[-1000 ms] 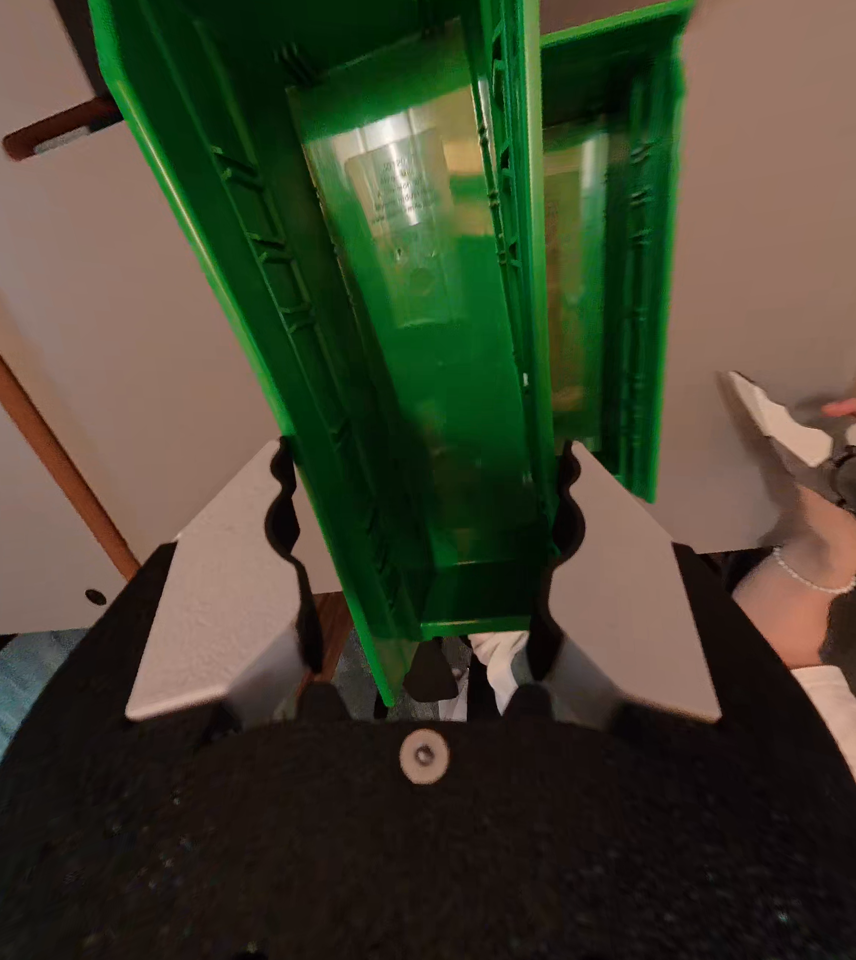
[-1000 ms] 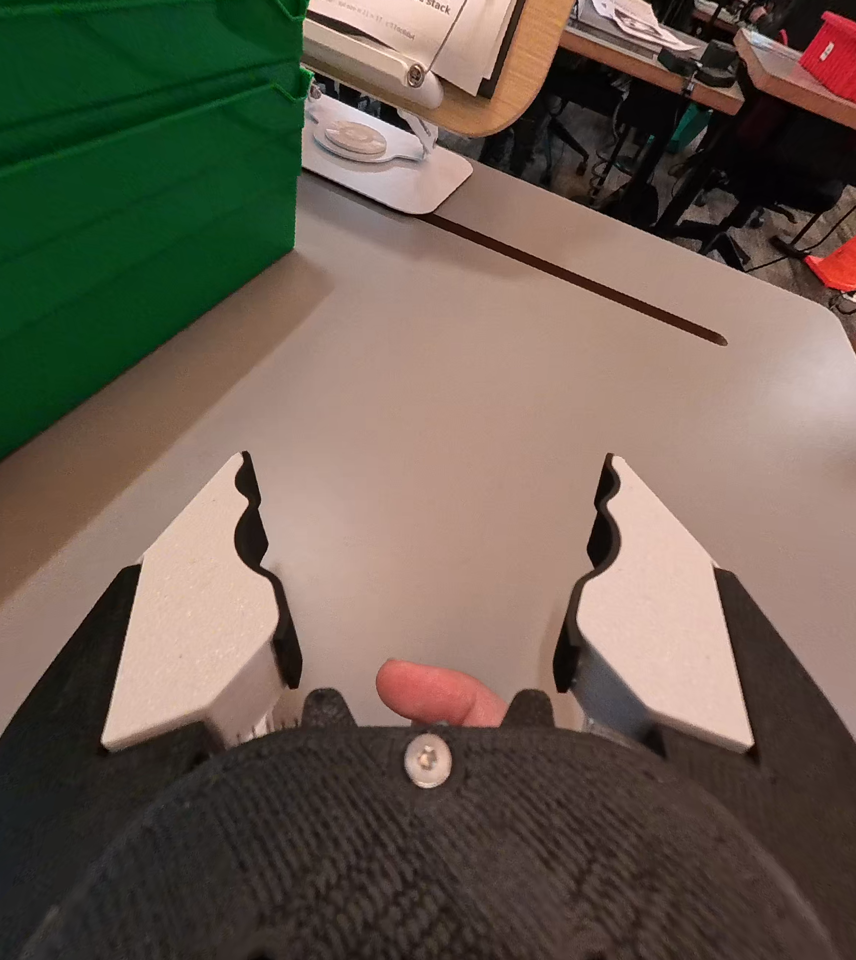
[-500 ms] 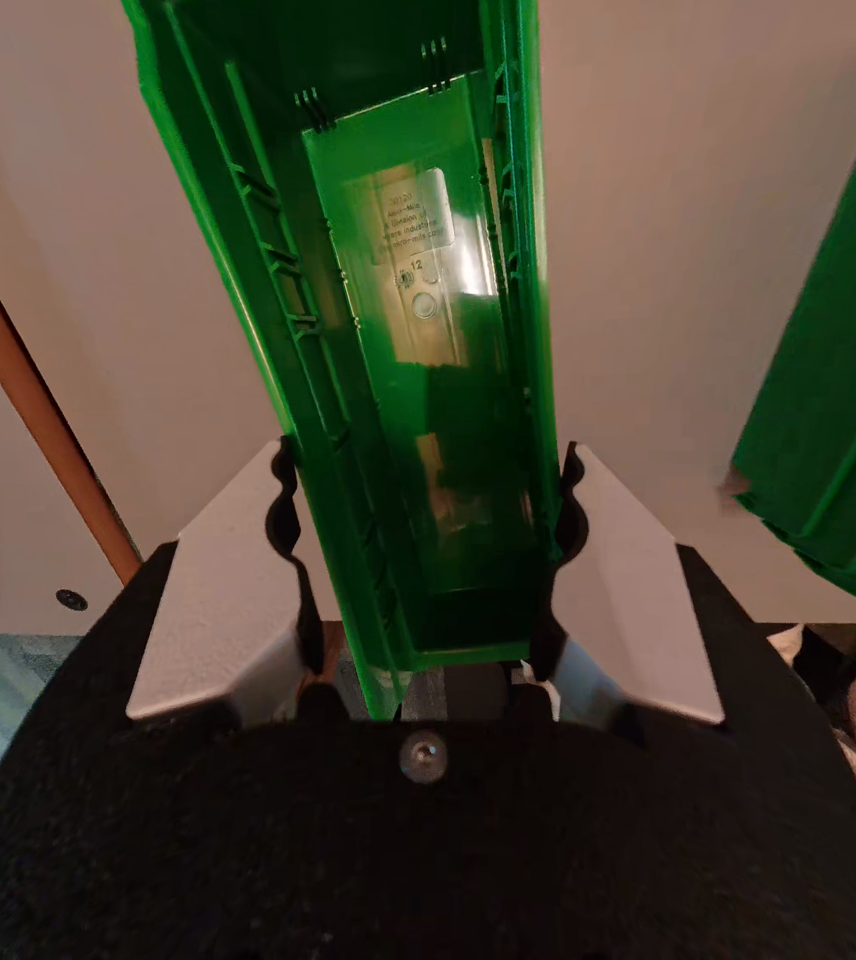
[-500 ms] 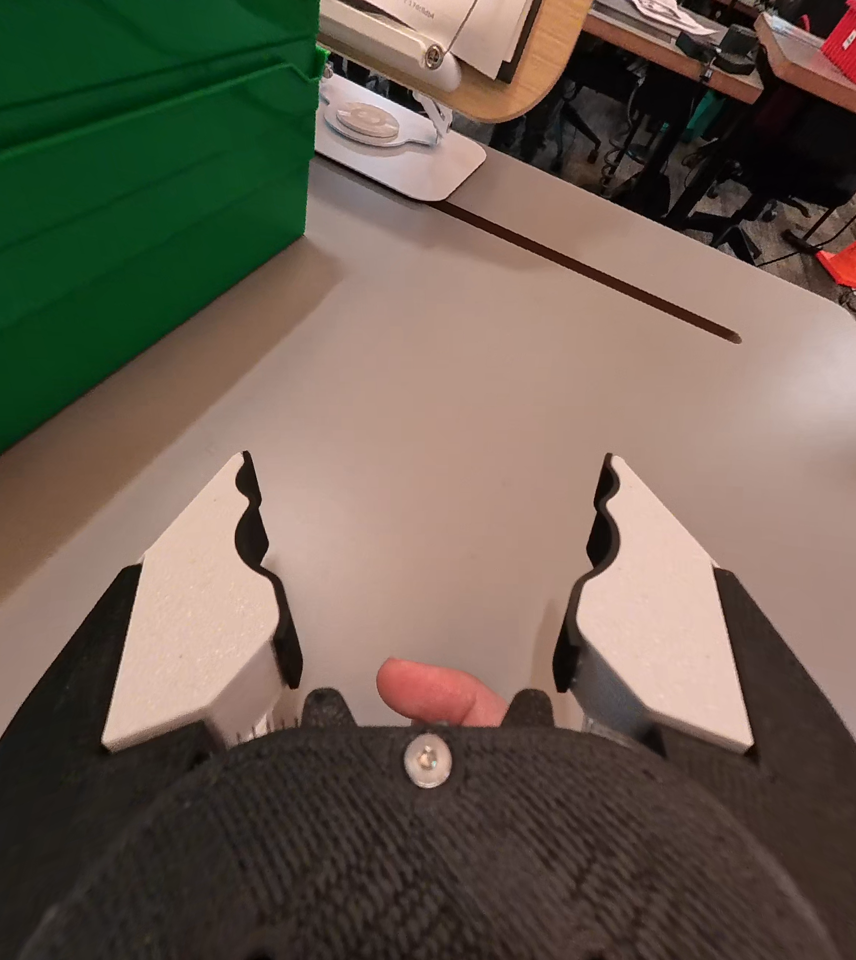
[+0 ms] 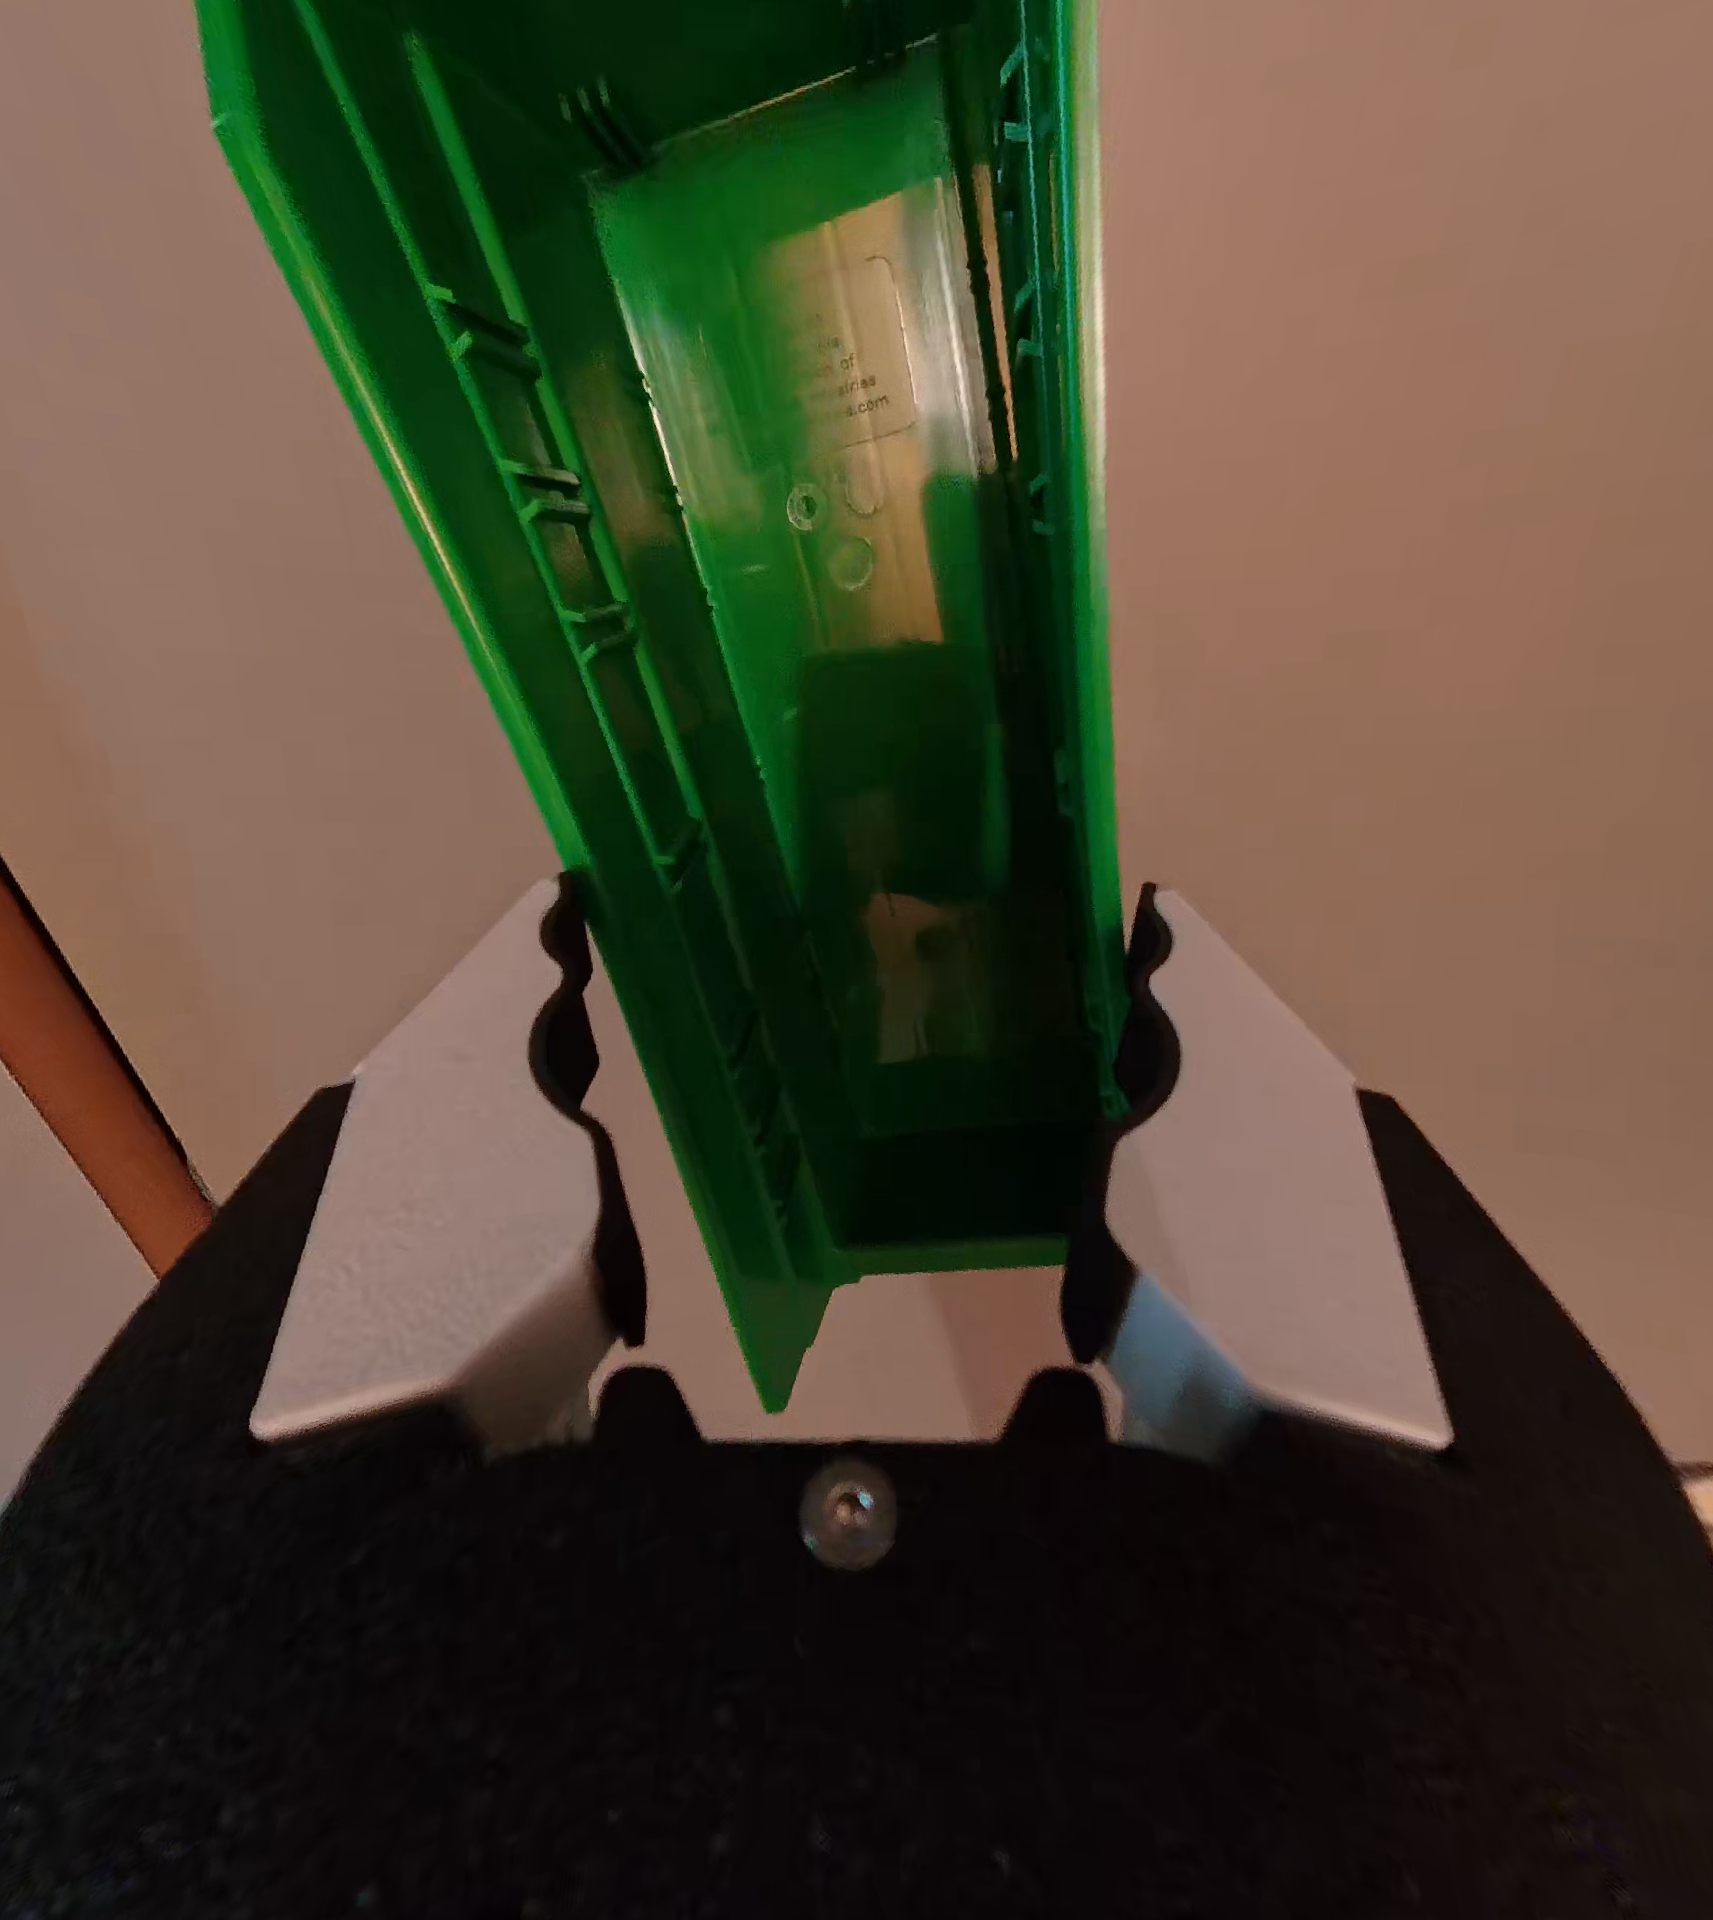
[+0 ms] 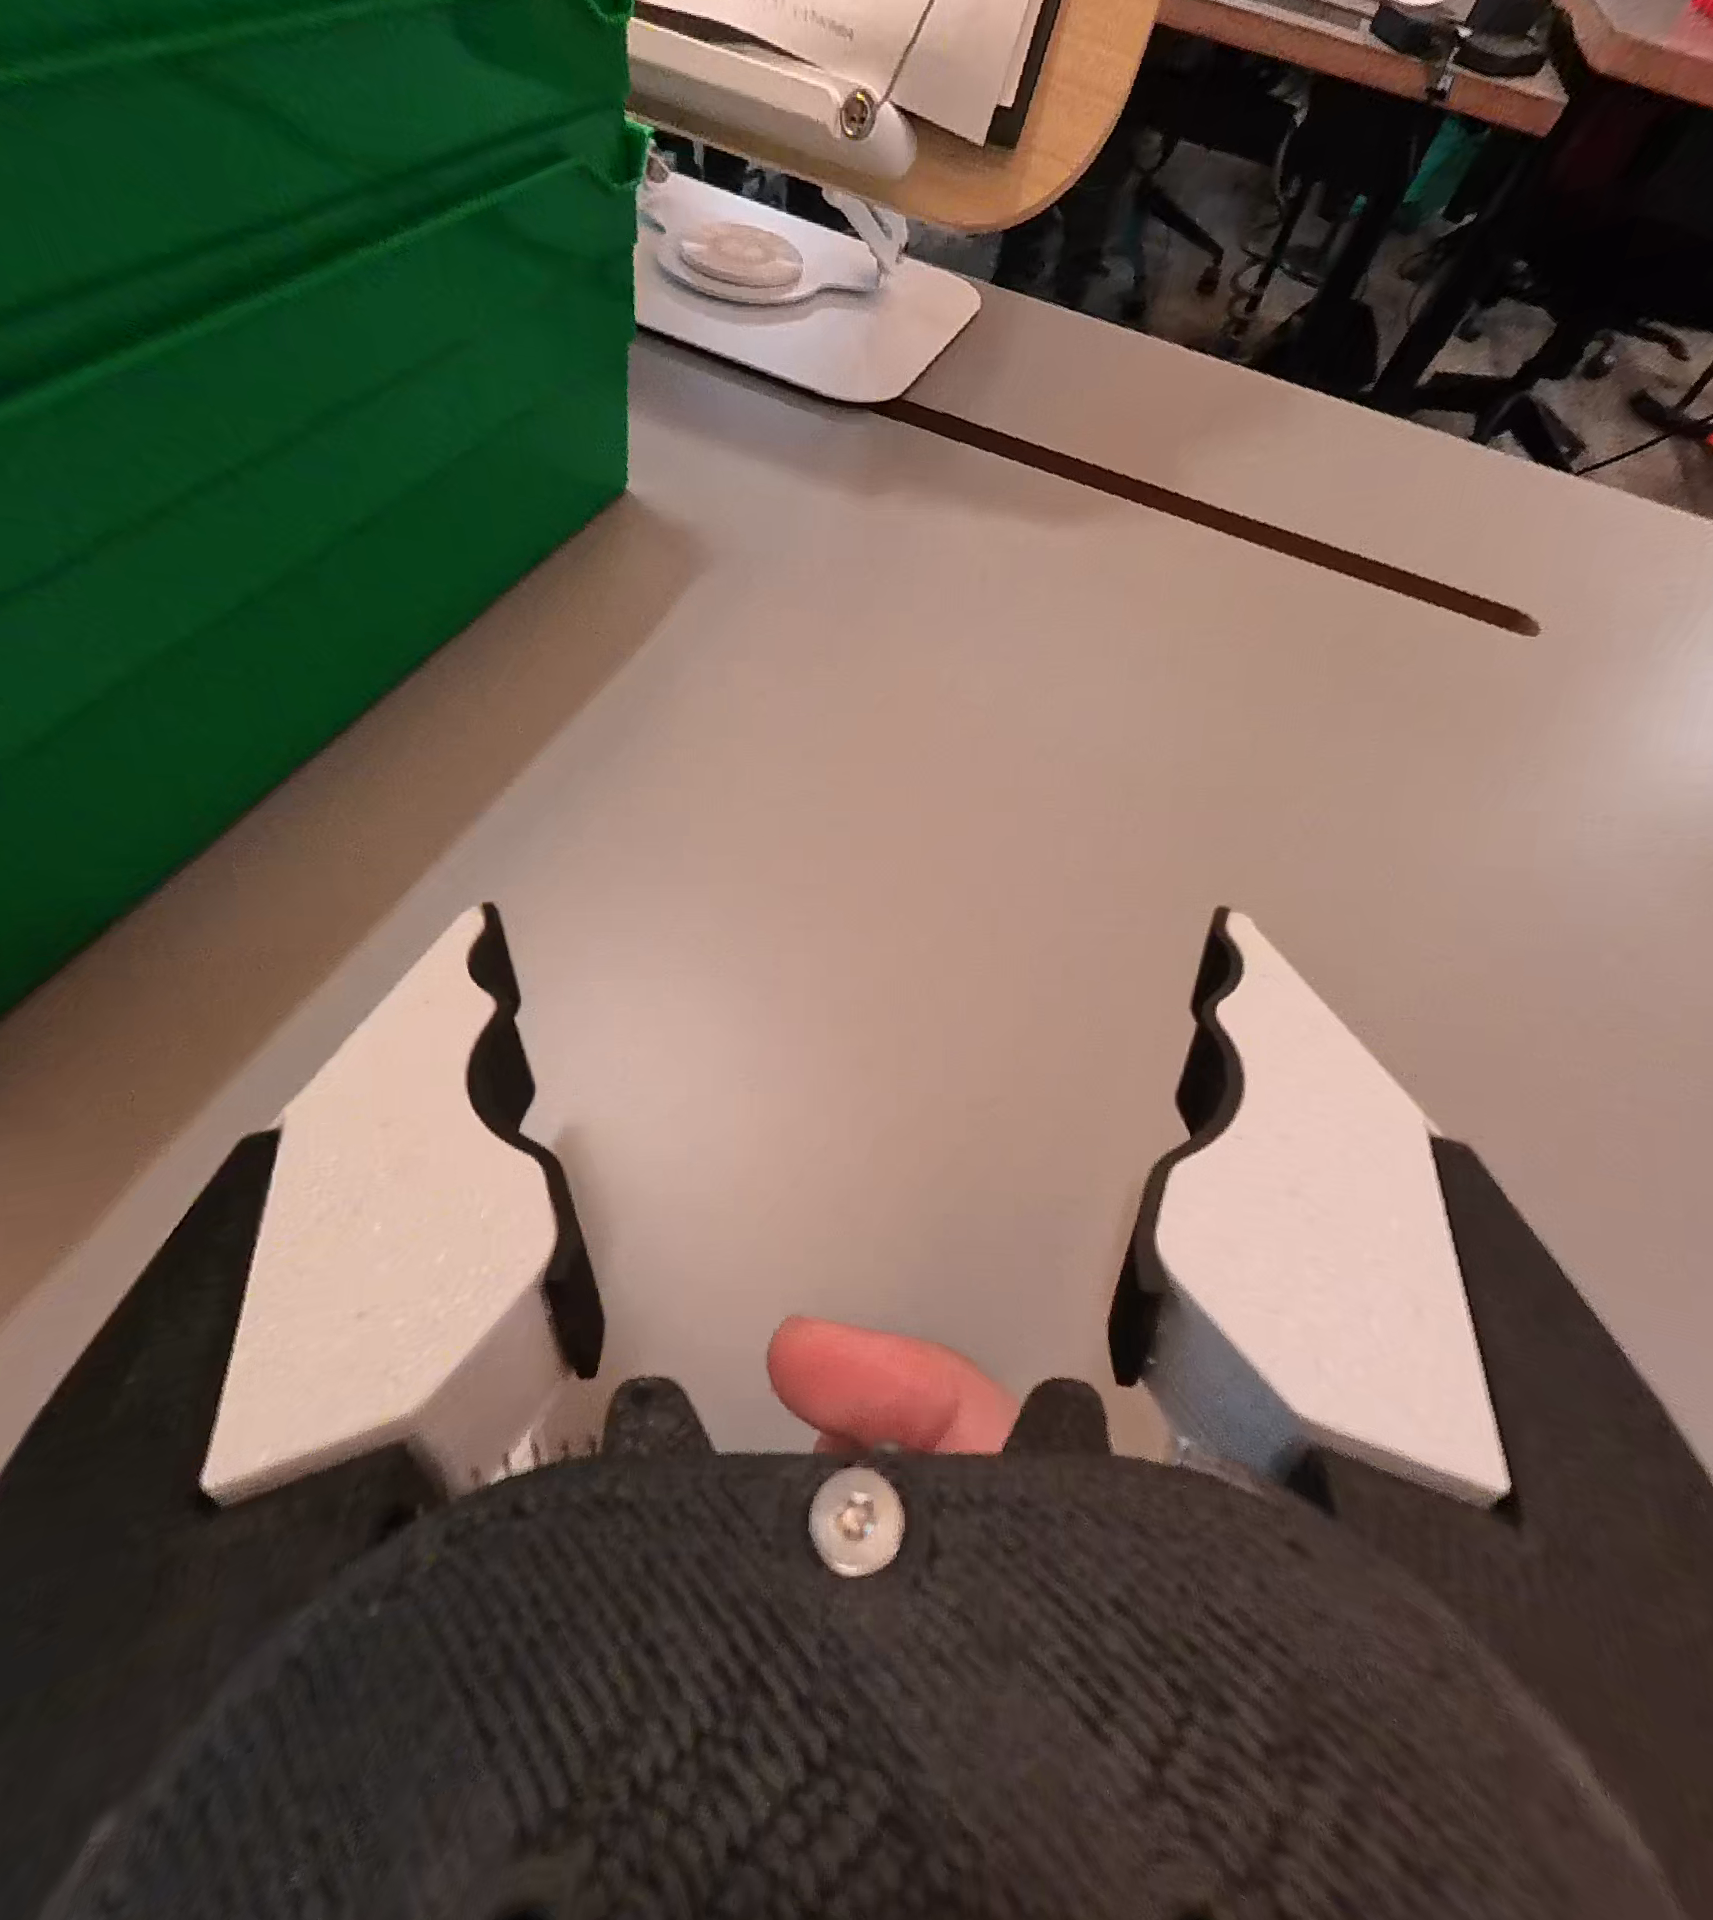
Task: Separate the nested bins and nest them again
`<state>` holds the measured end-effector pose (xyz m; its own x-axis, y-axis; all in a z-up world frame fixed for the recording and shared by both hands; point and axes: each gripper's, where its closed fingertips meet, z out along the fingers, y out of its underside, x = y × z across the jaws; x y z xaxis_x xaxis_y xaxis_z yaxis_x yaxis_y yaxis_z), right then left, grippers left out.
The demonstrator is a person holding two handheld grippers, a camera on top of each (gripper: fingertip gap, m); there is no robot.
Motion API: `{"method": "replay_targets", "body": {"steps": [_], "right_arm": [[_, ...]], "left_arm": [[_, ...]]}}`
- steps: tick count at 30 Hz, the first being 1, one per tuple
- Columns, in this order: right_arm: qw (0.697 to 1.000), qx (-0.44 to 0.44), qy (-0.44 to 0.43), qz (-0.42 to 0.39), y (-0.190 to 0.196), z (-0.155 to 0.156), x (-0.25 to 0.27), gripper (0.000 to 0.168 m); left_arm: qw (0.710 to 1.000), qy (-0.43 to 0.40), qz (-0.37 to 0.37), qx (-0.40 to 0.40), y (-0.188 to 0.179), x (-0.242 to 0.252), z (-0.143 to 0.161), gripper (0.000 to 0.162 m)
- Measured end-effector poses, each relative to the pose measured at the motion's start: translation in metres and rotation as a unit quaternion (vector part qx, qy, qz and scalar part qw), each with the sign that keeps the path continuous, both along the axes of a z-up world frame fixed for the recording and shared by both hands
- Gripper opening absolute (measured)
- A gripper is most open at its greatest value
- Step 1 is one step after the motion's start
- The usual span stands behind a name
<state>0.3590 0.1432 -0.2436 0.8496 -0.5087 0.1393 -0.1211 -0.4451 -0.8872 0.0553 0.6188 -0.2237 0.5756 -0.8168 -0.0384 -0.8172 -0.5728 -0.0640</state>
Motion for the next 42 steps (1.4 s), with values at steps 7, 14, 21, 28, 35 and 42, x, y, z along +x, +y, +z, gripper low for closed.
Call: {"method": "replay_targets", "body": {"steps": [7,14,21,28,35,42], "right_arm": [[0.998,0.011,0.053,-0.013,-0.006,-0.007,-0.011,0.129],[0.997,0.029,0.064,-0.015,-0.015,0.001,-0.029,0.128],[0.994,0.06,0.083,-0.032,-0.029,0.014,-0.045,0.136],[0.988,0.094,0.113,-0.035,-0.033,0.038,-0.071,0.126],[0.991,0.121,0.054,-0.022,0.005,0.112,-0.089,0.135],[0.992,0.109,0.005,0.061,0.099,0.207,-0.113,0.147]], "left_arm": [[0.999,-0.009,-0.04,0.031,0.006,0.009,-0.006,0.103],[0.996,-0.024,-0.057,0.06,0.003,0.01,-0.008,0.108],[0.994,-0.053,-0.062,0.071,0.003,0.011,-0.01,0.117],[0.994,-0.051,-0.07,0.067,0.0,0.004,-0.01,0.116],[0.993,-0.073,-0.055,0.069,-0.004,-0.002,-0.008,0.12],[0.938,-0.311,0.003,0.152,-0.043,0.014,0.083,0.111]]}}
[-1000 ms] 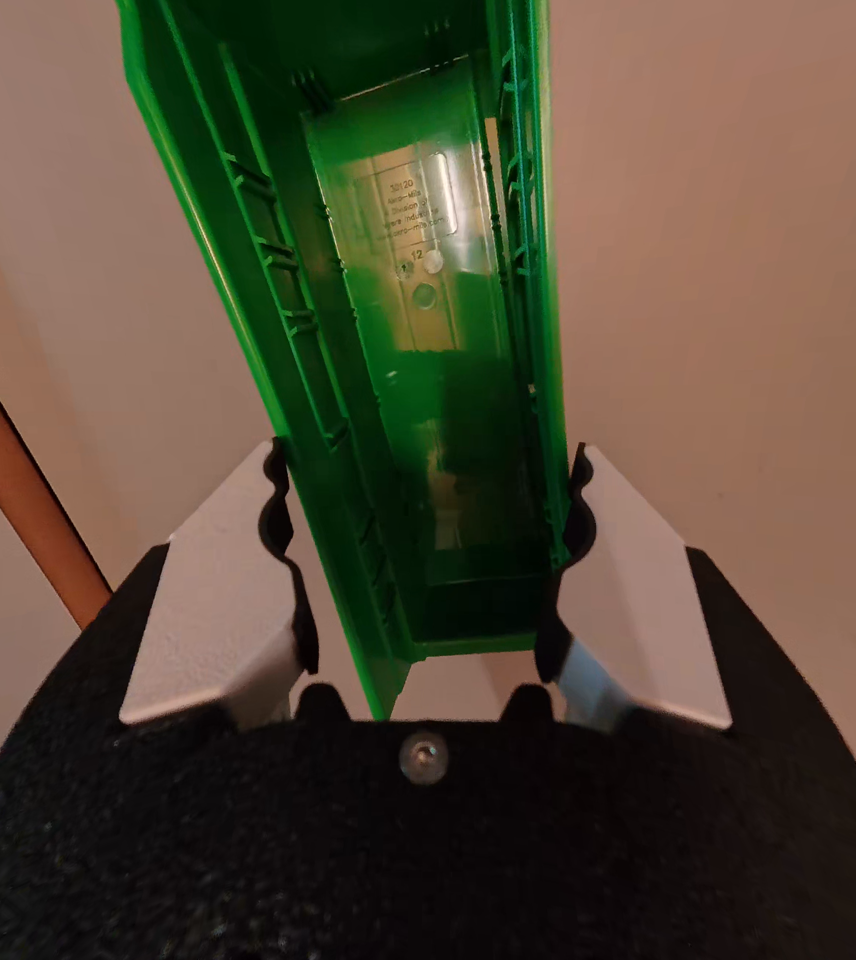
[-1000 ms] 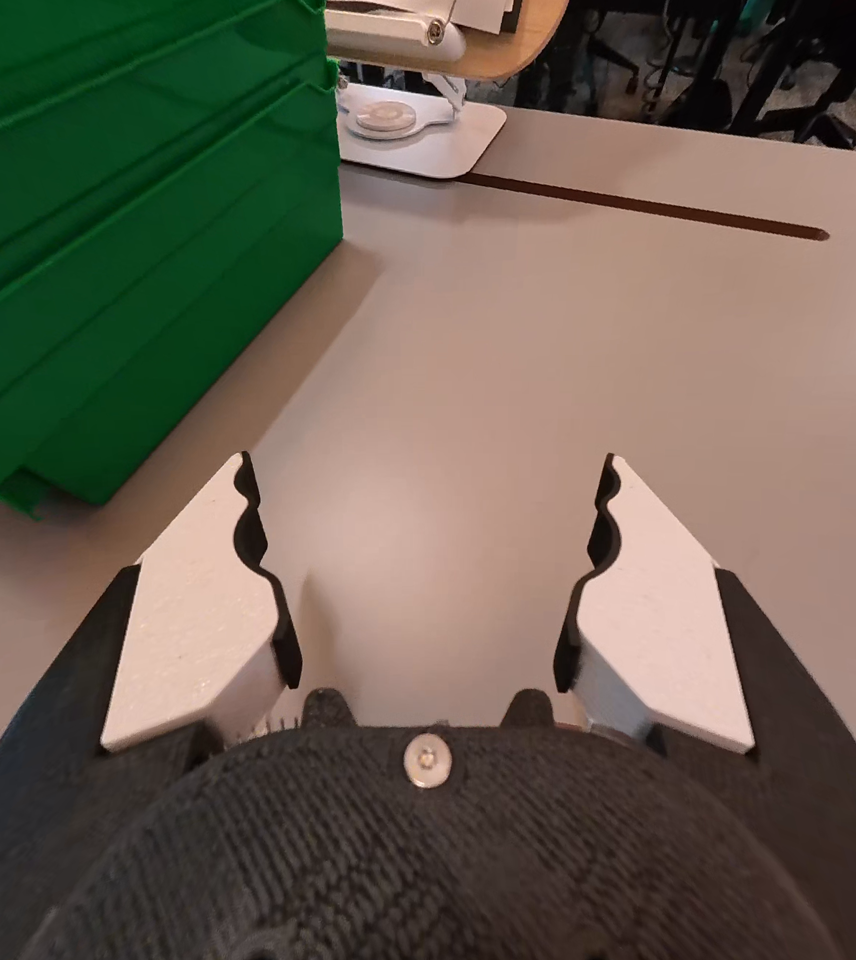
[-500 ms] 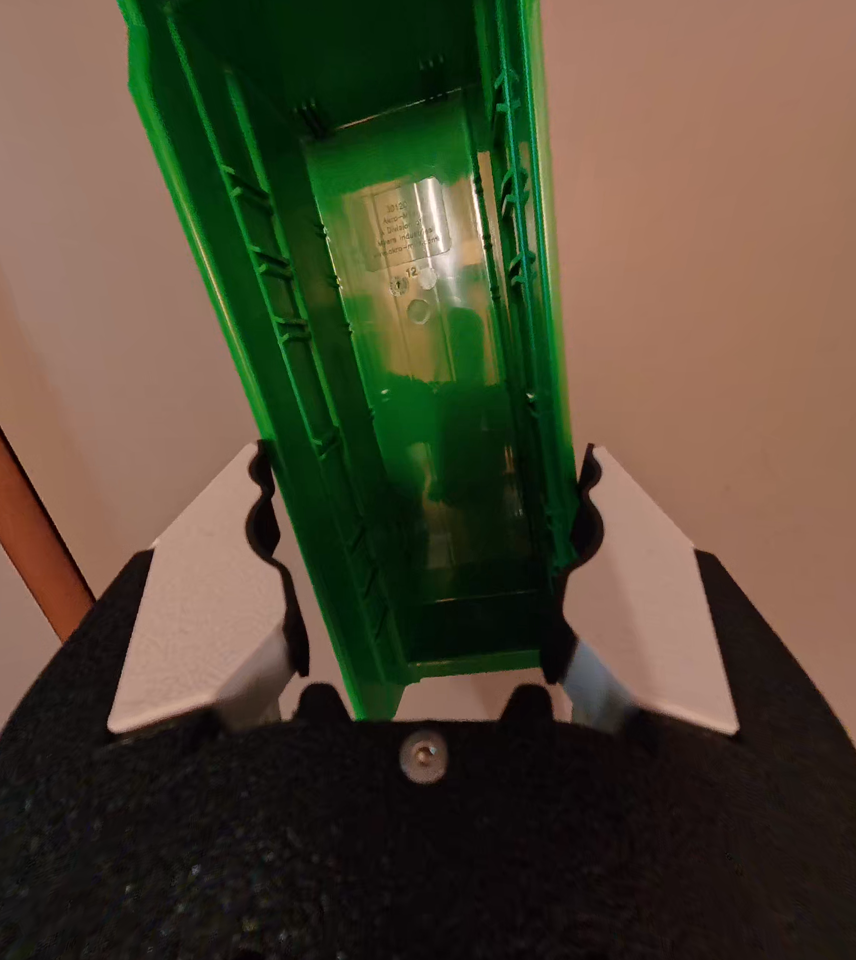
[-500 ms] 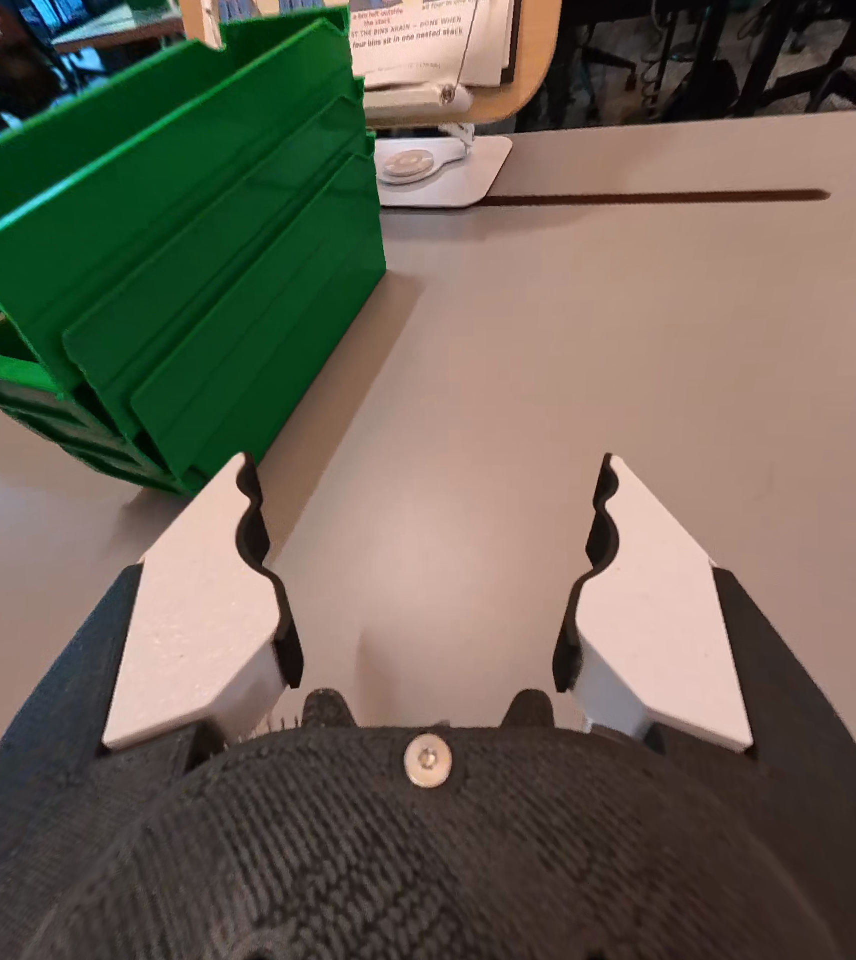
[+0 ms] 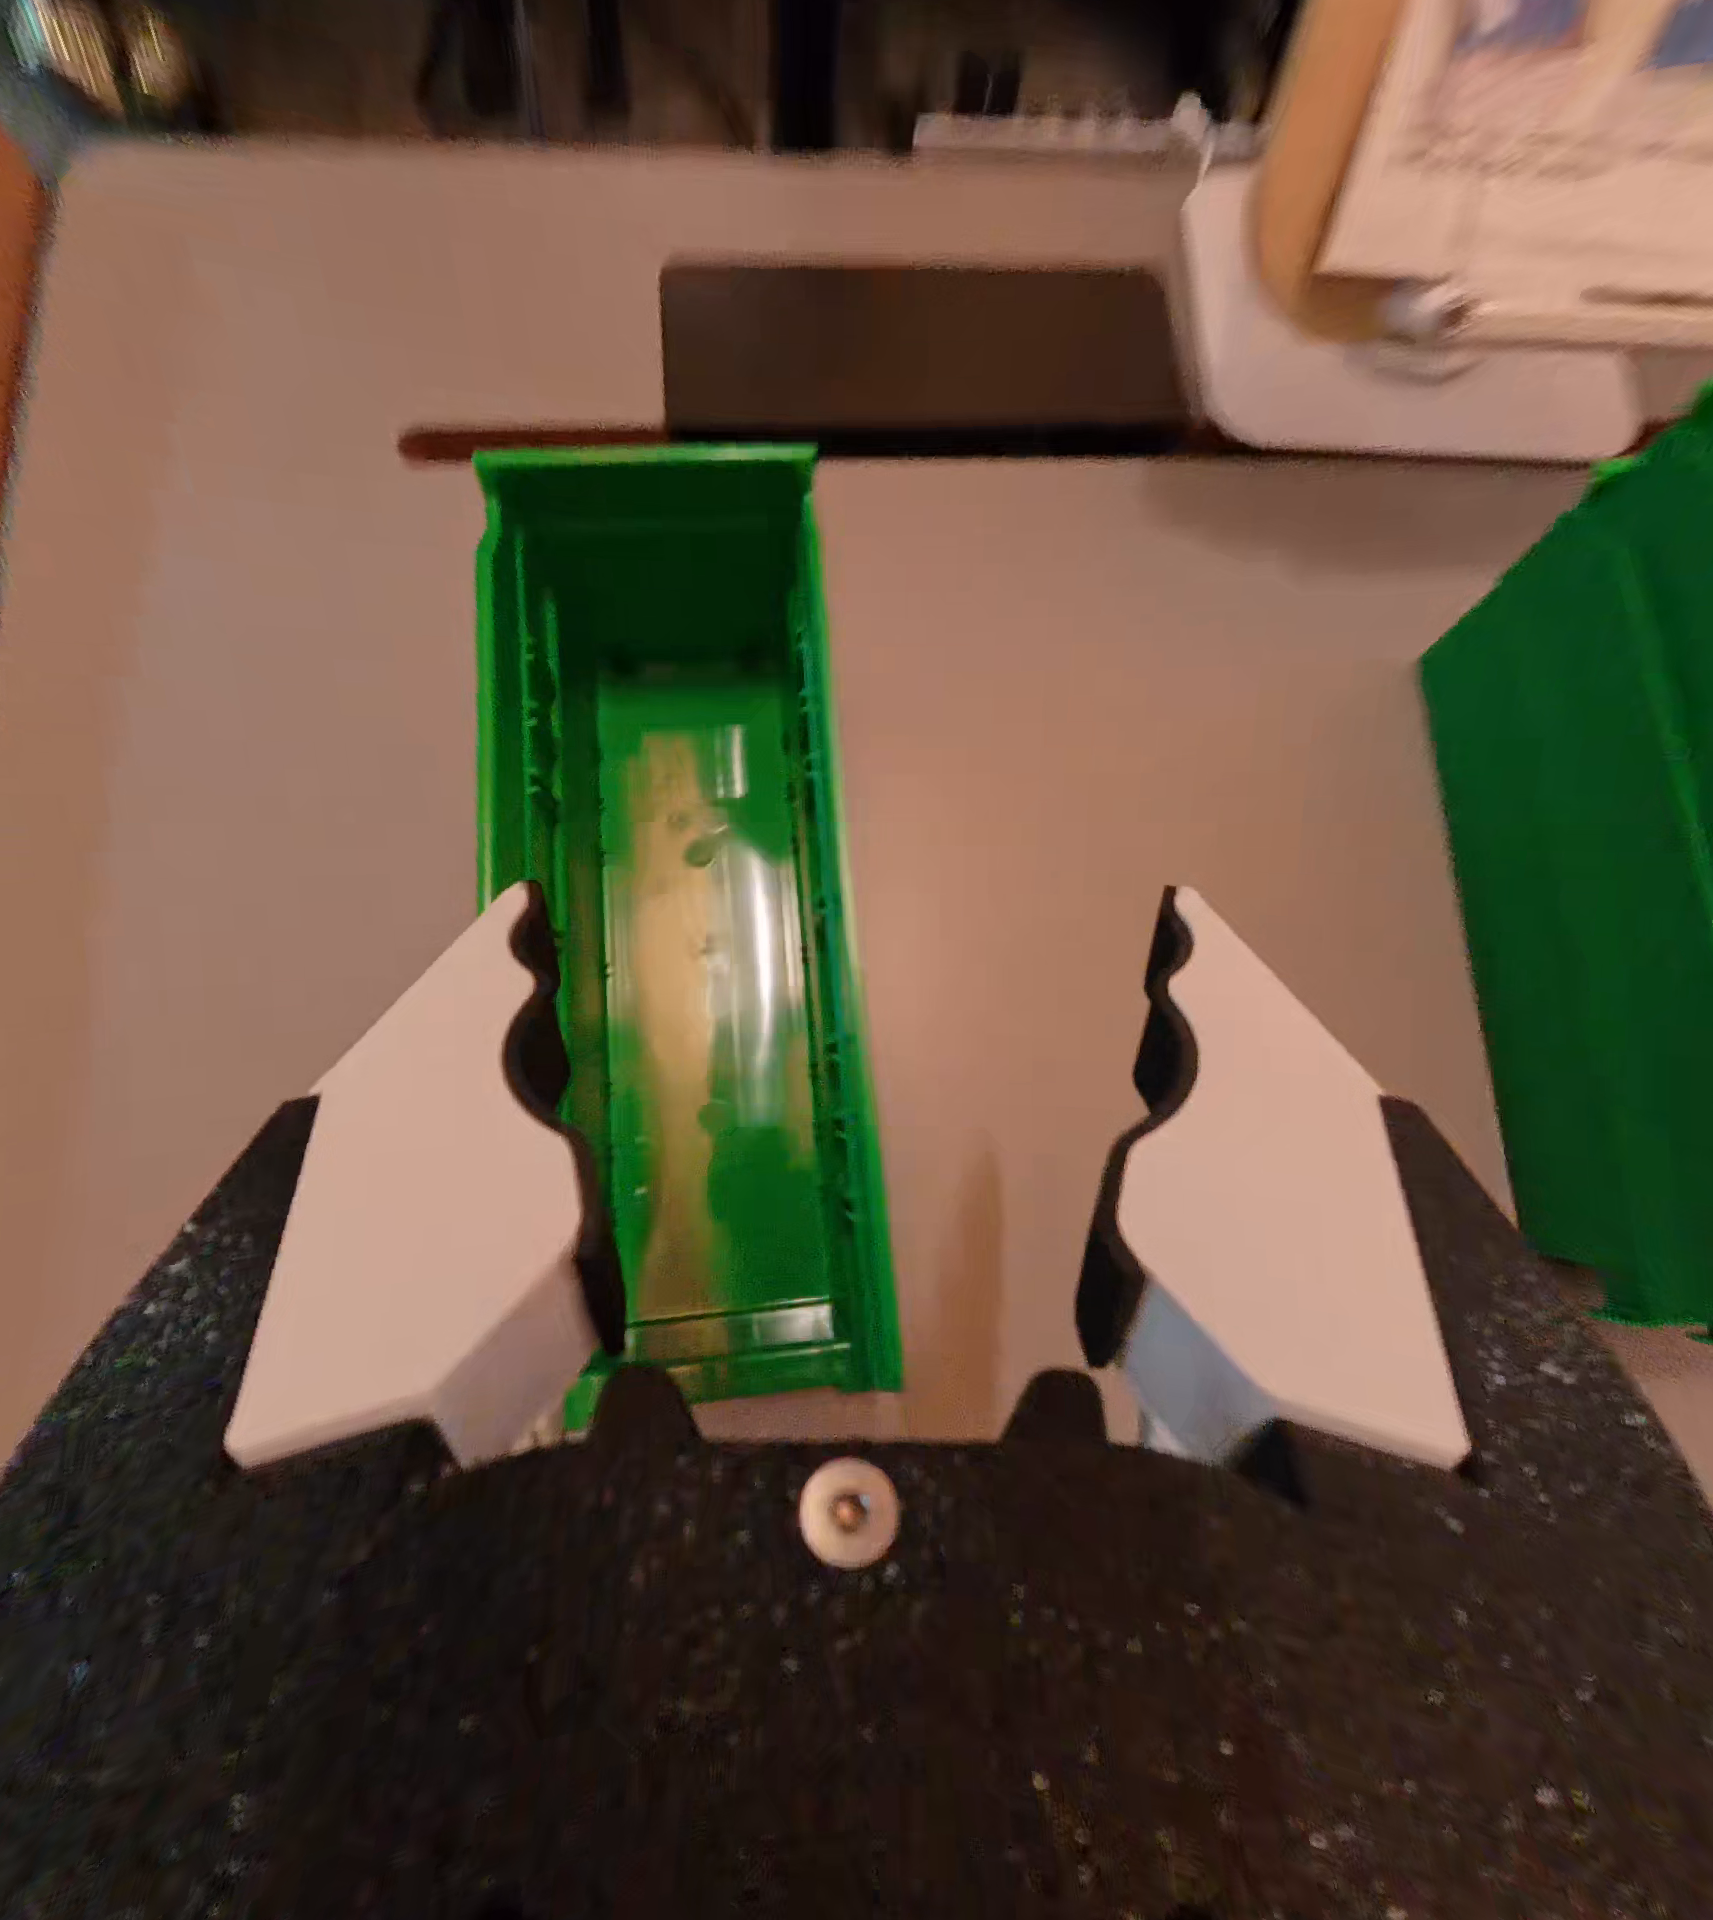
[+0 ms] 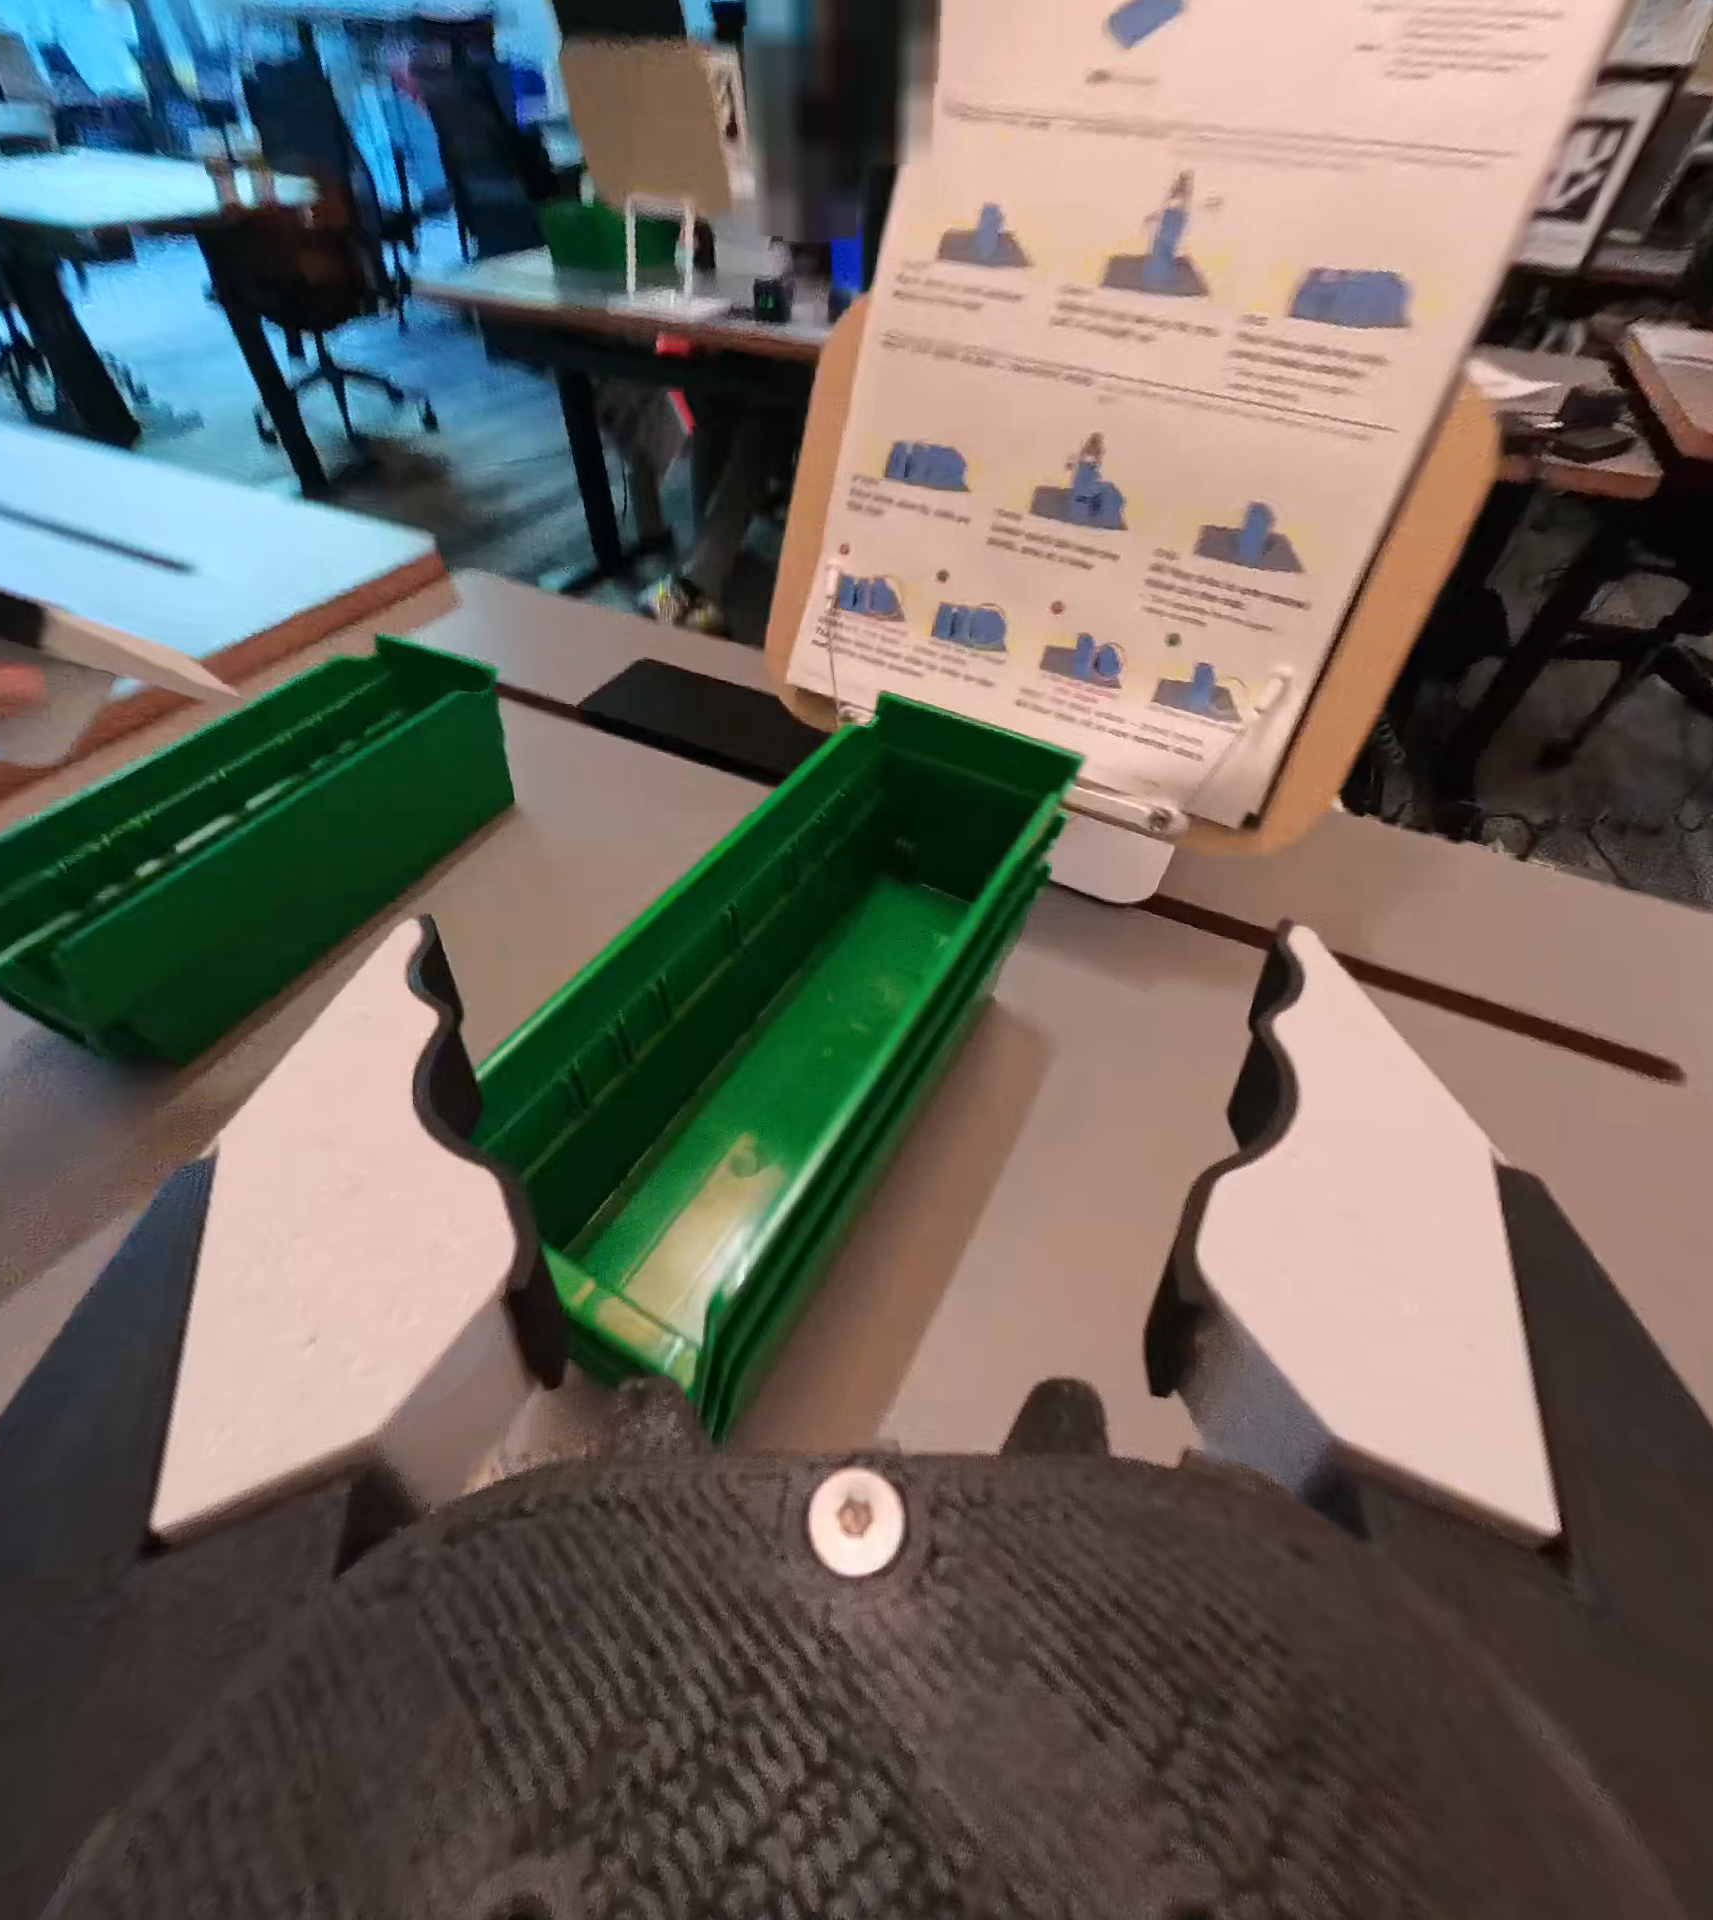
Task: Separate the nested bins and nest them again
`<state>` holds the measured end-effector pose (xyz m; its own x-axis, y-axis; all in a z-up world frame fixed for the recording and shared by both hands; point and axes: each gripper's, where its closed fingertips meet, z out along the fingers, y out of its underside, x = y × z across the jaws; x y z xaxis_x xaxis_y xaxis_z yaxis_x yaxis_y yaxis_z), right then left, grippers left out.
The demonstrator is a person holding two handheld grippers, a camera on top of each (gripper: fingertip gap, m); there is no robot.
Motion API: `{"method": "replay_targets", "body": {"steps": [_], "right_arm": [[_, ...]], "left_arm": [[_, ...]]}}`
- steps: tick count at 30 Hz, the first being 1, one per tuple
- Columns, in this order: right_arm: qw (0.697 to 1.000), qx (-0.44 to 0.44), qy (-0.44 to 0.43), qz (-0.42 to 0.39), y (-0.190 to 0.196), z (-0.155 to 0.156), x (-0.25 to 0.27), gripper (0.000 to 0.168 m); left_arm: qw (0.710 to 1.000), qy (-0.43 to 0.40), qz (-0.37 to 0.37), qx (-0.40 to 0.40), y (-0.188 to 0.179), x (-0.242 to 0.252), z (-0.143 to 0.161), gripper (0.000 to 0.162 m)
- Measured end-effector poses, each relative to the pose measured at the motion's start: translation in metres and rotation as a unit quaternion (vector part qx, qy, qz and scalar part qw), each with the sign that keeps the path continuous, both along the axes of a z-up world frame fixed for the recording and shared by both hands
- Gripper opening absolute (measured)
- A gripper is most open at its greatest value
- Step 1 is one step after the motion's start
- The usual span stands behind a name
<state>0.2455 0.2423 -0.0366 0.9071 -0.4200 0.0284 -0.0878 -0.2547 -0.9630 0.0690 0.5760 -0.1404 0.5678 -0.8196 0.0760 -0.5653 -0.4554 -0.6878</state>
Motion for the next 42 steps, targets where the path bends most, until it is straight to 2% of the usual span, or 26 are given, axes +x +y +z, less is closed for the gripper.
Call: {"method": "replay_targets", "body": {"steps": [2,6,13,18,21,24,25,28,31,37,42], "right_arm": [[0.998,-0.055,-0.008,0.014,0.032,0.001,0.002,0.147],[0.992,-0.128,0.012,0.008,0.079,-0.009,0.012,0.143],[0.971,-0.227,0.069,-0.035,0.113,-0.052,0.043,0.132],[0.951,-0.289,0.085,-0.067,0.122,-0.077,0.054,0.127],[0.943,-0.296,0.116,-0.097,0.119,-0.088,0.061,0.127],[0.929,-0.303,0.191,-0.097,0.116,-0.111,0.05,0.126],[0.926,-0.304,0.197,-0.103,0.114,-0.115,0.05,0.135],[0.915,-0.332,0.197,-0.113,0.108,-0.126,0.049,0.127],[0.91,-0.353,0.187,-0.113,0.104,-0.129,0.05,0.132],[0.905,-0.372,0.189,-0.089,0.104,-0.129,0.047,0.125],[0.901,-0.379,0.191,-0.087,0.104,-0.129,0.047,0.125]], "left_arm": [[0.998,-0.038,-0.003,0.043,-0.025,-0.007,0.012,0.111],[0.992,-0.034,0.003,0.12,-0.065,-0.035,-0.003,0.111],[0.978,-0.092,0.0,0.189,-0.105,-0.053,-0.017,0.11],[0.966,-0.18,-0.018,0.186,-0.129,-0.049,-0.015,0.108],[0.971,-0.149,-0.015,0.186,-0.121,-0.059,-0.023,0.109],[0.972,-0.166,0.005,0.164,-0.112,-0.073,-0.024,0.108],[0.973,-0.171,0.009,0.153,-0.109,-0.078,-0.025,0.108],[0.976,-0.167,0.029,0.139,-0.095,-0.097,-0.027,0.108],[0.975,-0.174,0.043,0.129,-0.087,-0.112,-0.022,0.108],[0.965,-0.223,0.012,0.135,-0.1,-0.108,0.002,0.108],[0.97,-0.178,-0.013,0.167,-0.107,-0.099,-0.005,0.108]]}}
